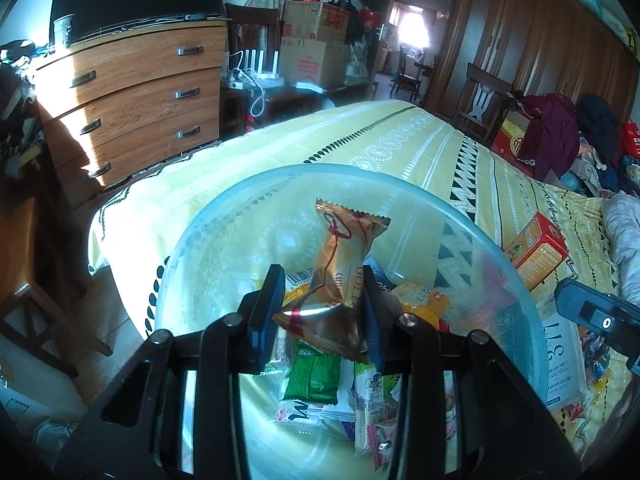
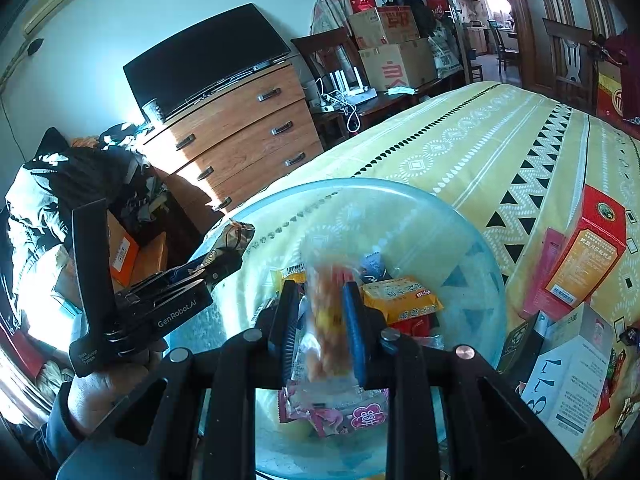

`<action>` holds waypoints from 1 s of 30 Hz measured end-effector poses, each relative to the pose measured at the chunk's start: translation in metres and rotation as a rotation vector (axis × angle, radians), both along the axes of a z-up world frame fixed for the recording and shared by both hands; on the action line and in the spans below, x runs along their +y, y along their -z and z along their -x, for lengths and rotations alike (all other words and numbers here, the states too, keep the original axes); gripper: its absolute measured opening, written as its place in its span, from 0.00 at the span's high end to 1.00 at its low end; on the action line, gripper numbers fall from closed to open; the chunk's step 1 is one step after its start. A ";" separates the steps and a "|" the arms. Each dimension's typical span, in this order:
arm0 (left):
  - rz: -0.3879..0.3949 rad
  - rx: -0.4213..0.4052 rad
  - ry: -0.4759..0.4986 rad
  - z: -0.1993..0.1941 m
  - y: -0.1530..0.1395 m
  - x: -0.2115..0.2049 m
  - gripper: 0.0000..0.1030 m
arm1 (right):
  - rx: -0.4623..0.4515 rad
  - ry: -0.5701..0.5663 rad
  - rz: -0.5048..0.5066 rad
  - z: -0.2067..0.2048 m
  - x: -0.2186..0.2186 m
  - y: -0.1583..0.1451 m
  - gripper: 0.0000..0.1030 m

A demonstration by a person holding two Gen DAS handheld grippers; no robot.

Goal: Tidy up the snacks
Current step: 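Open the left gripper over the bowl while the right gripper releases the bread packet, then move both open grippers back to the snack pile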

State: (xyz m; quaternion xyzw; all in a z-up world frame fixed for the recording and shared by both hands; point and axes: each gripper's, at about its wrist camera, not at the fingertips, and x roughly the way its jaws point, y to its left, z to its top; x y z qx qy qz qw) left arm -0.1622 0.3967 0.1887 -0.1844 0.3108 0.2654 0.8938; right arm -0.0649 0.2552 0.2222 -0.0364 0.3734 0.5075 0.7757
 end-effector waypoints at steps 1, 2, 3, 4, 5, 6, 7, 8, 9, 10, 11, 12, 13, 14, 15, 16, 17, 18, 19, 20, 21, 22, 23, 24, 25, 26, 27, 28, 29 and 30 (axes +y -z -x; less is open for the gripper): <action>0.002 0.002 0.000 0.000 0.001 0.002 0.64 | 0.001 0.000 0.001 0.000 0.000 0.000 0.73; 0.004 0.006 0.000 0.000 0.001 0.002 0.63 | 0.003 -0.001 0.001 0.000 0.001 0.000 0.72; 0.005 0.007 -0.001 0.000 0.001 0.002 0.63 | 0.003 -0.001 0.001 0.001 0.001 0.000 0.71; 0.007 0.009 -0.003 0.000 0.001 0.002 0.62 | 0.001 -0.001 0.001 0.001 0.001 0.000 0.71; 0.007 0.011 -0.005 0.000 0.002 0.002 0.56 | 0.001 0.000 0.000 0.001 0.002 0.000 0.68; 0.003 0.014 -0.008 0.000 0.001 0.002 0.51 | 0.000 0.001 -0.001 0.001 0.002 0.000 0.62; -0.001 0.017 -0.012 0.000 0.001 0.003 0.41 | -0.003 0.004 -0.003 0.001 0.001 0.000 0.58; -0.006 0.016 -0.016 0.001 0.001 0.003 0.34 | -0.005 0.010 -0.006 0.001 0.001 -0.001 0.50; -0.017 0.014 -0.022 0.001 0.000 0.002 0.31 | -0.004 0.016 -0.010 0.001 -0.001 -0.002 0.48; -0.023 0.014 -0.026 0.002 -0.001 0.002 0.25 | -0.001 0.019 -0.012 0.001 -0.002 -0.002 0.48; -0.031 0.016 -0.029 0.001 -0.001 0.002 0.22 | 0.006 0.021 -0.015 0.001 -0.004 -0.002 0.48; -0.039 0.017 -0.032 0.002 -0.002 0.000 0.21 | 0.010 0.025 -0.013 0.001 -0.007 -0.002 0.48; -0.048 0.019 -0.037 0.002 -0.002 -0.001 0.20 | 0.012 0.027 -0.013 0.001 -0.009 -0.002 0.48; -0.055 0.021 -0.041 0.002 -0.003 -0.002 0.20 | 0.013 0.031 -0.014 0.002 -0.013 -0.002 0.48; -0.060 0.023 -0.046 0.002 -0.003 -0.003 0.19 | 0.010 0.037 -0.019 0.004 -0.020 -0.003 0.48; -0.065 0.026 -0.052 0.002 -0.004 -0.003 0.19 | 0.009 0.041 -0.022 0.005 -0.024 -0.004 0.48; -0.075 0.028 -0.056 0.002 -0.006 -0.005 0.19 | 0.007 0.048 -0.028 0.007 -0.032 -0.005 0.48; -0.092 0.026 -0.059 0.002 -0.009 -0.009 0.19 | 0.004 0.053 -0.033 0.010 -0.040 -0.005 0.48; -0.110 0.021 -0.055 0.003 -0.012 -0.014 0.19 | 0.000 0.057 -0.035 0.012 -0.044 -0.006 0.47; -0.122 0.019 -0.052 0.002 -0.015 -0.018 0.19 | -0.004 0.067 -0.036 0.014 -0.053 -0.006 0.46; -0.139 0.016 -0.044 0.001 -0.019 -0.024 0.19 | 0.000 0.073 -0.038 0.017 -0.060 -0.006 0.46; -0.157 0.013 -0.034 0.000 -0.024 -0.032 0.19 | 0.004 0.079 -0.042 0.019 -0.069 -0.006 0.46; -0.173 0.009 -0.024 -0.002 -0.028 -0.039 0.18 | 0.004 0.086 -0.041 0.021 -0.076 -0.005 0.46; -0.187 0.004 -0.013 -0.004 -0.033 -0.047 0.18 | 0.006 0.100 -0.040 0.023 -0.087 -0.004 0.46; -0.201 -0.003 0.001 -0.006 -0.038 -0.056 0.18 | 0.010 0.107 -0.042 0.024 -0.094 -0.003 0.46; -0.214 -0.008 0.013 -0.008 -0.042 -0.064 0.17 | 0.015 0.119 -0.044 0.025 -0.104 -0.002 0.46; -0.232 -0.017 0.029 -0.011 -0.048 -0.075 0.17 | 0.017 0.138 -0.045 0.027 -0.118 -0.001 0.46; -0.242 -0.024 0.043 -0.012 -0.052 -0.083 0.16 | 0.019 0.151 -0.045 0.027 -0.128 -0.001 0.46; -0.252 -0.030 0.057 -0.014 -0.055 -0.090 0.15 | 0.021 0.164 -0.047 0.027 -0.137 0.000 0.46; -0.265 -0.038 0.077 -0.018 -0.060 -0.102 0.15 | 0.026 0.187 -0.051 0.027 -0.152 0.000 0.46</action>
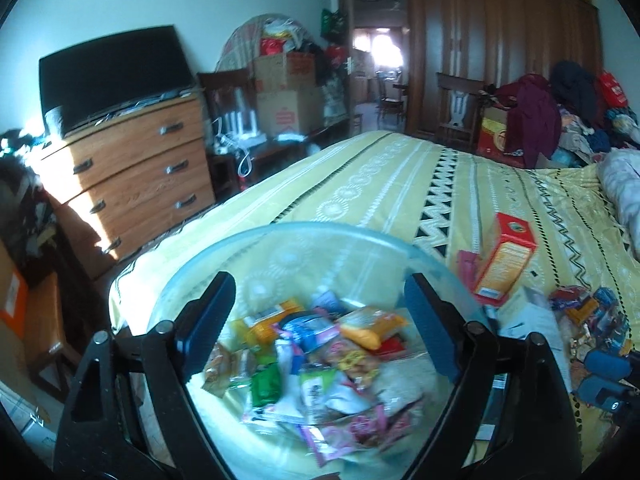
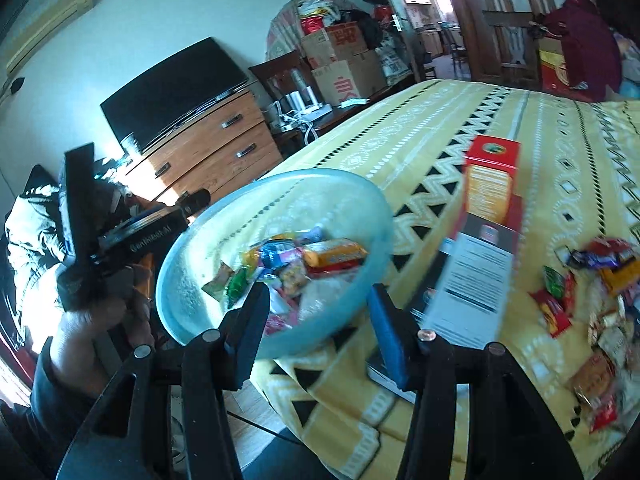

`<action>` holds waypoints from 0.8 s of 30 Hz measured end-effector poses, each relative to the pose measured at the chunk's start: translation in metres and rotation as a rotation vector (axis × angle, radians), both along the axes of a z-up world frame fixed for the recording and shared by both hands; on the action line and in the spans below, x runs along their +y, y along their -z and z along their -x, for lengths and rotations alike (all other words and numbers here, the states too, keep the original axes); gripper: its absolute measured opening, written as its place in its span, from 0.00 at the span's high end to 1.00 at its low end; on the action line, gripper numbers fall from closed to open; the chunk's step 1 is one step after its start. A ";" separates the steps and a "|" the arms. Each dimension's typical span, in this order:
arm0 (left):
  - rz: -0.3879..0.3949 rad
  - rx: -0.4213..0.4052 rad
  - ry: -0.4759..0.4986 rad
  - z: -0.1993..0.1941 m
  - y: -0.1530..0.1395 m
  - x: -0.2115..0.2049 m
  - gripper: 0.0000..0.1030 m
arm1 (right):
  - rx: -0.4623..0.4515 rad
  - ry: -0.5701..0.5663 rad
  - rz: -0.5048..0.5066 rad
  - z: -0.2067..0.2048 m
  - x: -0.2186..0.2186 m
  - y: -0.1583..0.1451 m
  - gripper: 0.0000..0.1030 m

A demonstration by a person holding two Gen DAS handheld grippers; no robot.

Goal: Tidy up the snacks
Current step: 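Move both open grippers back to the snack pile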

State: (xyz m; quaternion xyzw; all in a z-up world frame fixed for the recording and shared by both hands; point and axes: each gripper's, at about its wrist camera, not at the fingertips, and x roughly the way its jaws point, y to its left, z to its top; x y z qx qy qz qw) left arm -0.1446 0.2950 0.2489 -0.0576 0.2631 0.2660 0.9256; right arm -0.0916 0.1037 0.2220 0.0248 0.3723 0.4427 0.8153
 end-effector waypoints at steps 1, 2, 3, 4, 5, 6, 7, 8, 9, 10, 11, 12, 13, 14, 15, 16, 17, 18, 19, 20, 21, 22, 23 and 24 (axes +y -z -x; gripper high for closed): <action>-0.010 -0.002 0.015 -0.003 -0.003 -0.008 0.14 | 0.004 0.017 -0.004 0.001 -0.011 0.001 0.46; -0.021 -0.003 0.031 -0.006 -0.006 -0.017 0.14 | 0.007 0.029 -0.008 0.001 -0.019 0.001 0.46; -0.028 -0.004 0.046 -0.009 -0.008 -0.024 0.14 | 0.012 0.049 -0.015 0.000 -0.032 0.001 0.46; -0.036 -0.005 0.064 -0.011 -0.009 -0.032 0.14 | 0.015 0.064 -0.021 -0.001 -0.043 0.001 0.46; -0.043 -0.004 0.079 -0.014 -0.011 -0.039 0.14 | 0.017 0.076 -0.025 -0.002 -0.051 0.001 0.46; -0.048 -0.003 0.096 -0.018 -0.012 -0.047 0.13 | 0.017 0.094 -0.031 -0.003 -0.063 0.001 0.46; -0.051 -0.002 0.115 -0.021 -0.013 -0.056 0.13 | 0.018 0.103 -0.034 -0.003 -0.070 0.001 0.46; -0.053 -0.001 0.135 -0.024 -0.013 -0.065 0.13 | 0.018 0.115 -0.037 -0.004 -0.078 0.001 0.46; -0.054 -0.002 0.159 -0.026 -0.013 -0.074 0.13 | 0.016 0.132 -0.037 -0.004 -0.090 0.004 0.46; -0.057 -0.003 0.187 -0.028 -0.013 -0.084 0.13 | 0.013 0.146 -0.035 -0.003 -0.100 0.006 0.46; -0.062 -0.006 0.218 -0.030 -0.011 -0.097 0.13 | 0.011 0.159 -0.030 -0.003 -0.110 0.009 0.46; -0.064 -0.008 0.265 -0.033 -0.010 -0.112 0.13 | 0.011 0.178 -0.019 -0.002 -0.123 0.014 0.46; -0.059 -0.008 0.301 -0.034 -0.008 -0.125 0.13 | 0.022 0.217 0.001 -0.003 -0.145 0.026 0.46; -0.050 -0.006 0.342 -0.037 -0.006 -0.138 0.13 | 0.038 0.242 0.010 -0.004 -0.158 0.033 0.46; -0.046 0.001 0.390 -0.042 -0.003 -0.154 0.13 | 0.075 0.290 0.022 -0.006 -0.183 0.048 0.46; -0.047 0.009 0.426 -0.046 0.000 -0.167 0.13 | 0.098 0.330 0.031 -0.007 -0.201 0.059 0.46; -0.049 0.018 0.462 -0.049 0.004 -0.178 0.13 | 0.122 0.378 0.043 -0.008 -0.223 0.071 0.46; -0.049 0.036 0.507 -0.056 0.010 -0.193 0.13 | 0.146 0.425 0.050 -0.010 -0.245 0.082 0.46; -0.048 0.050 0.534 -0.060 0.014 -0.202 0.14 | 0.164 0.466 0.052 -0.011 -0.264 0.092 0.46; -0.044 0.067 0.561 -0.065 0.019 -0.211 0.14 | 0.179 0.501 0.055 -0.012 -0.281 0.099 0.46; -0.034 0.089 0.586 -0.069 0.026 -0.219 0.14 | 0.201 0.550 0.058 -0.016 -0.303 0.110 0.46; -0.017 0.112 0.606 -0.073 0.032 -0.225 0.14 | 0.214 0.578 0.061 -0.020 -0.318 0.116 0.46; 0.001 0.135 0.626 -0.077 0.040 -0.230 0.14 | 0.223 0.598 0.065 -0.024 -0.328 0.121 0.46; 0.011 0.154 0.638 -0.079 0.045 -0.234 0.14 | 0.235 0.626 0.070 -0.032 -0.343 0.128 0.46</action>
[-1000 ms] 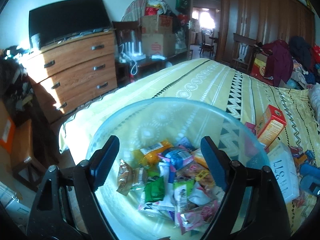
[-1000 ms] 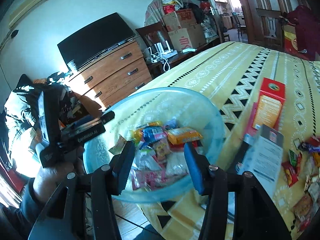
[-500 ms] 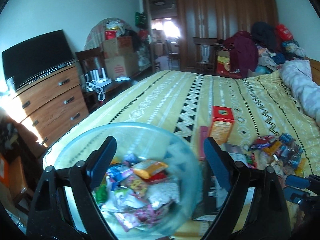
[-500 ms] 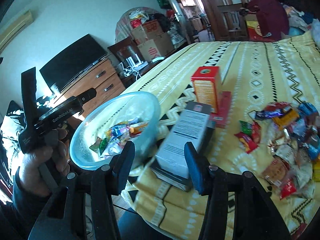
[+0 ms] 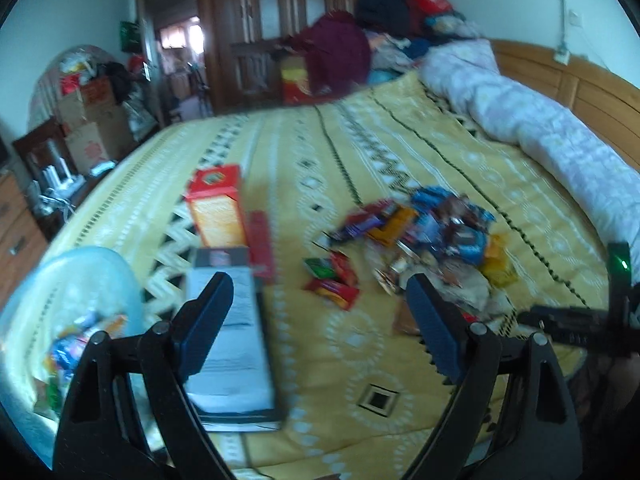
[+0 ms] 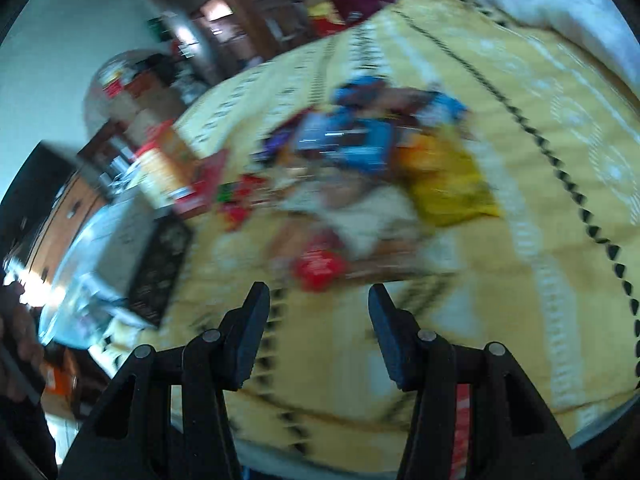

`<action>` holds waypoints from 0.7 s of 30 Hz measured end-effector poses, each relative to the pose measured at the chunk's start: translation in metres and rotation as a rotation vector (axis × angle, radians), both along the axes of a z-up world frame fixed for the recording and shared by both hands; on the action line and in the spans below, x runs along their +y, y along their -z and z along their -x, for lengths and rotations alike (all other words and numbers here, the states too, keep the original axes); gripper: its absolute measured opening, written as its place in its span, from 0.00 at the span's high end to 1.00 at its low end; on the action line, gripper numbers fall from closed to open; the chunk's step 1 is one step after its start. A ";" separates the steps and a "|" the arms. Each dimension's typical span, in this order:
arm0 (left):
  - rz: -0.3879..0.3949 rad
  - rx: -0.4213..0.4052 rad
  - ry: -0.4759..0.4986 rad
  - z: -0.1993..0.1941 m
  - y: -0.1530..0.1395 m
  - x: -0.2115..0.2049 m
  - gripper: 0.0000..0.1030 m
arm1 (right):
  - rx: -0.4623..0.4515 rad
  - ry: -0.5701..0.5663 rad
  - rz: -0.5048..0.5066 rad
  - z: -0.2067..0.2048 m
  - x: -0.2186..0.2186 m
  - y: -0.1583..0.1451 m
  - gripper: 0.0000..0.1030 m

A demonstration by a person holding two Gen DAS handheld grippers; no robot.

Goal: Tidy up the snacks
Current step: 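Move both open grippers back to the snack pile, then grasp the speckled white bag with the right gripper while the left gripper grasps a square pastry packet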

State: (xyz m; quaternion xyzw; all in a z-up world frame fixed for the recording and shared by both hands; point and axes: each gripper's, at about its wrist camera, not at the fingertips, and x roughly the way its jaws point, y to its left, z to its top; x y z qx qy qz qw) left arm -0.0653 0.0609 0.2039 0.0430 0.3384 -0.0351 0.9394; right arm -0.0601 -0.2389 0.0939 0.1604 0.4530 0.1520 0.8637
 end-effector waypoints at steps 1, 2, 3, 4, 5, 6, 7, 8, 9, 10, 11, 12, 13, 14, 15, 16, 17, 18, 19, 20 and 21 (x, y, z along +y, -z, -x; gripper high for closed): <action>0.000 0.022 0.012 -0.002 0.007 -0.005 0.14 | 0.005 0.014 0.004 -0.005 -0.007 0.004 0.46; -0.003 0.038 0.022 -0.001 0.013 -0.010 0.14 | 0.012 0.034 0.007 -0.015 -0.017 0.009 0.46; -0.008 0.057 0.031 -0.003 0.018 -0.015 0.14 | 0.018 0.047 0.002 -0.024 -0.024 0.014 0.46; -0.013 0.074 0.036 -0.006 0.023 -0.018 0.14 | 0.030 0.056 -0.012 -0.036 -0.029 0.020 0.45; -0.013 0.089 0.039 -0.008 0.027 -0.020 0.14 | 0.038 0.056 -0.023 -0.044 -0.032 0.025 0.45; -0.014 0.101 0.041 -0.009 0.029 -0.022 0.14 | 0.048 0.049 -0.033 -0.060 -0.032 0.032 0.45; -0.019 0.109 0.042 -0.009 0.032 -0.026 0.14 | 0.053 0.044 -0.037 -0.068 -0.030 0.035 0.45; -0.025 0.117 0.041 -0.009 0.035 -0.027 0.15 | 0.056 0.039 -0.039 -0.080 -0.026 0.041 0.45; -0.028 0.124 0.042 -0.009 0.037 -0.029 0.15 | 0.056 0.033 -0.038 -0.095 -0.021 0.047 0.45; -0.030 0.131 0.046 -0.010 0.039 -0.031 0.15 | 0.065 0.027 -0.040 -0.104 -0.017 0.052 0.45; -0.034 0.138 0.048 -0.010 0.041 -0.033 0.15 | 0.090 0.016 -0.046 -0.114 -0.010 0.061 0.44; -0.038 0.145 0.048 -0.010 0.042 -0.034 0.15 | 0.102 0.005 -0.043 -0.122 0.000 0.066 0.44; -0.040 0.148 0.047 -0.010 0.044 -0.035 0.15 | 0.101 -0.002 -0.030 -0.122 0.006 0.067 0.44; -0.039 0.151 0.044 -0.011 0.046 -0.036 0.15 | 0.098 -0.028 -0.022 -0.120 0.018 0.065 0.43; -0.035 0.159 0.040 -0.012 0.047 -0.036 0.15 | 0.095 -0.088 -0.034 -0.116 0.032 0.062 0.43; -0.027 0.170 0.036 -0.014 0.049 -0.035 0.15 | 0.092 -0.131 -0.044 -0.110 0.043 0.061 0.43; -0.023 0.176 0.032 -0.016 0.052 -0.035 0.15 | 0.089 -0.210 -0.058 -0.102 0.057 0.057 0.43; -0.019 0.179 0.028 -0.016 0.052 -0.034 0.15 | 0.083 -0.253 -0.053 -0.094 0.065 0.053 0.43; -0.014 0.178 0.025 -0.016 0.051 -0.033 0.15 | 0.074 -0.285 -0.055 -0.086 0.069 0.048 0.43; -0.010 0.175 0.022 -0.015 0.050 -0.032 0.15 | 0.065 -0.309 -0.071 -0.077 0.069 0.042 0.43; -0.007 0.172 0.020 -0.015 0.050 -0.032 0.15 | 0.059 -0.311 -0.078 -0.070 0.065 0.039 0.43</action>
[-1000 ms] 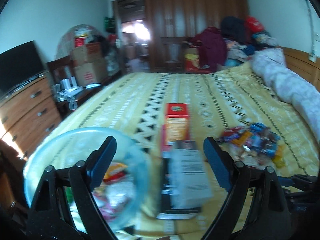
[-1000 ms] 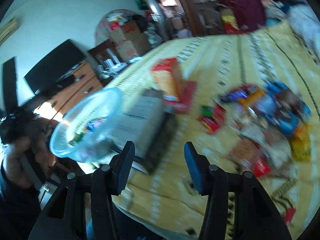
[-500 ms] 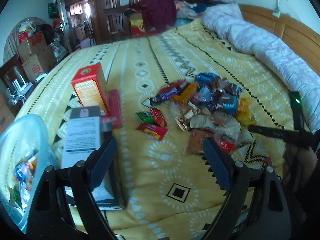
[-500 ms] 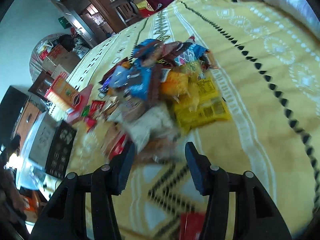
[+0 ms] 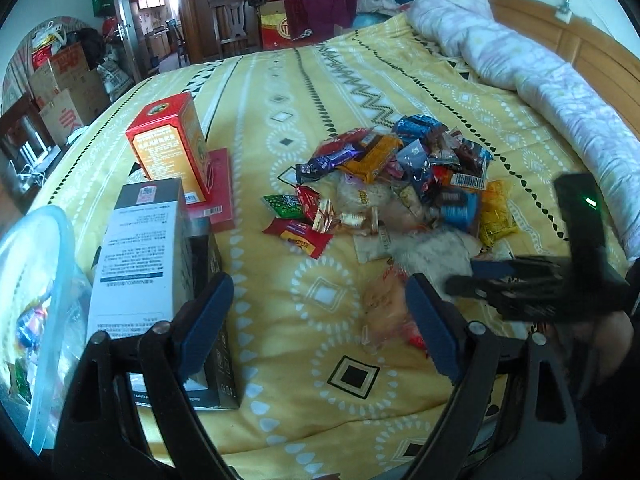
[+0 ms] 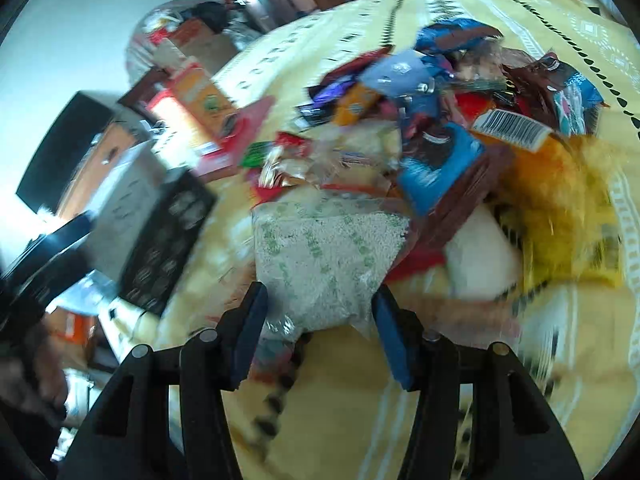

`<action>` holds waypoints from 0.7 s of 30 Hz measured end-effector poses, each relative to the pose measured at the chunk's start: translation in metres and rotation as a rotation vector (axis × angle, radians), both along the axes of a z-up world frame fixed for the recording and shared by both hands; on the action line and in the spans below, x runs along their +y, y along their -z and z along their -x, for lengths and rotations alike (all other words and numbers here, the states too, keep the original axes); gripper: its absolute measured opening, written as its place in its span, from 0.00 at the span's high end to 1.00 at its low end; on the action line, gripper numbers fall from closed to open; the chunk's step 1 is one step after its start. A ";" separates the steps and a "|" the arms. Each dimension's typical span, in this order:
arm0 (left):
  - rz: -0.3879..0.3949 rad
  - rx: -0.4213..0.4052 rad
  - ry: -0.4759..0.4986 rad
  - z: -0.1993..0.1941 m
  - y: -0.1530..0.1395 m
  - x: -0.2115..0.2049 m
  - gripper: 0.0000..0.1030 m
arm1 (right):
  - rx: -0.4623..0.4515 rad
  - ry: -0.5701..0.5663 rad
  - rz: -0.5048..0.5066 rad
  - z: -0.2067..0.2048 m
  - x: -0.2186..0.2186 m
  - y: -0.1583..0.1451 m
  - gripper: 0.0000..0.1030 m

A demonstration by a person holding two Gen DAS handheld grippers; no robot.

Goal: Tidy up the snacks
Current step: 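Grasp the speckled white bag with the right gripper while the left gripper grasps a square pastry packet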

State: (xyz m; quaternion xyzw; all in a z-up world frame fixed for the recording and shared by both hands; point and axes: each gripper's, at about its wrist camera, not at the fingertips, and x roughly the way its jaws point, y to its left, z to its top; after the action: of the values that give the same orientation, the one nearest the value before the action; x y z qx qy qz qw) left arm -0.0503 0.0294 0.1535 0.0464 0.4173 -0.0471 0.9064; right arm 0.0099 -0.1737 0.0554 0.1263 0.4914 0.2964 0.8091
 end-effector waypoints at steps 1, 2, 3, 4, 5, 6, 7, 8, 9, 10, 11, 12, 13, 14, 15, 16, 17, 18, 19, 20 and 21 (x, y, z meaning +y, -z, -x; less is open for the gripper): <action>0.002 -0.002 -0.004 0.000 0.000 0.001 0.15 | -0.004 0.004 0.003 0.004 -0.003 -0.002 0.43; 0.006 -0.001 -0.009 0.000 0.001 0.003 0.15 | -0.012 0.010 0.020 0.008 -0.007 -0.004 0.43; 0.013 0.003 -0.012 -0.002 0.002 0.004 0.15 | -0.018 0.019 0.043 0.011 -0.011 -0.005 0.43; 0.019 0.010 -0.016 -0.003 0.004 0.004 0.15 | -0.015 0.027 0.065 0.012 -0.015 -0.004 0.43; 0.024 0.016 -0.019 -0.004 0.006 0.004 0.15 | -0.009 0.034 0.081 0.012 -0.017 -0.003 0.43; 0.027 0.018 -0.020 -0.004 0.007 0.005 0.15 | -0.004 0.047 0.094 0.013 -0.020 -0.003 0.43; 0.028 0.018 -0.019 -0.004 0.008 0.004 0.14 | -0.001 0.057 0.093 0.013 -0.023 -0.002 0.43; 0.027 0.020 -0.017 -0.003 0.009 0.004 0.14 | -0.001 0.066 0.082 0.013 -0.022 -0.003 0.37; 0.026 0.022 -0.015 -0.003 0.009 0.003 0.14 | 0.000 0.075 0.062 0.011 -0.019 -0.004 0.29; 0.026 0.026 -0.012 -0.003 0.010 0.002 0.14 | 0.004 0.081 0.045 0.010 -0.017 -0.005 0.24; 0.027 0.031 -0.010 -0.003 0.011 0.001 0.14 | 0.010 0.082 0.031 0.009 -0.014 -0.005 0.16; 0.029 0.034 -0.008 -0.003 0.012 0.002 0.14 | 0.017 0.080 0.015 0.004 -0.009 -0.004 0.14; 0.033 0.038 -0.006 -0.003 0.012 0.002 0.14 | 0.021 0.070 0.013 0.000 -0.003 -0.003 0.14; 0.037 0.042 -0.004 -0.002 0.013 0.002 0.14 | 0.024 0.062 0.026 -0.003 0.003 -0.001 0.14; 0.047 0.051 0.001 -0.002 0.014 0.002 0.14 | 0.024 0.060 0.051 -0.007 0.009 0.002 0.14; 0.055 0.057 0.004 -0.002 0.016 0.002 0.14 | 0.035 0.059 0.079 -0.011 0.014 0.009 0.15; 0.074 0.073 0.006 -0.003 0.018 0.002 0.14 | 0.048 0.056 0.083 -0.013 0.015 0.014 0.17; 0.098 0.092 0.005 -0.004 0.022 0.003 0.14 | 0.052 0.053 0.076 -0.015 0.015 0.018 0.26; 0.114 0.105 0.001 -0.005 0.025 0.004 0.14 | 0.045 0.063 0.070 -0.015 0.013 0.018 0.33; 0.116 0.107 0.005 -0.004 0.027 0.002 0.14 | 0.047 0.076 0.058 -0.015 0.008 0.018 0.38; 0.109 0.111 0.015 -0.004 0.030 -0.002 0.13 | 0.044 0.101 0.020 -0.012 0.000 0.015 0.41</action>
State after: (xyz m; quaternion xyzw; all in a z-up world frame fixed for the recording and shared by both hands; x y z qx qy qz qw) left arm -0.0467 0.0272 0.1232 -0.0026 0.4633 -0.0792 0.8826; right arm 0.0222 -0.1740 0.0406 0.1494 0.5052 0.2476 0.8131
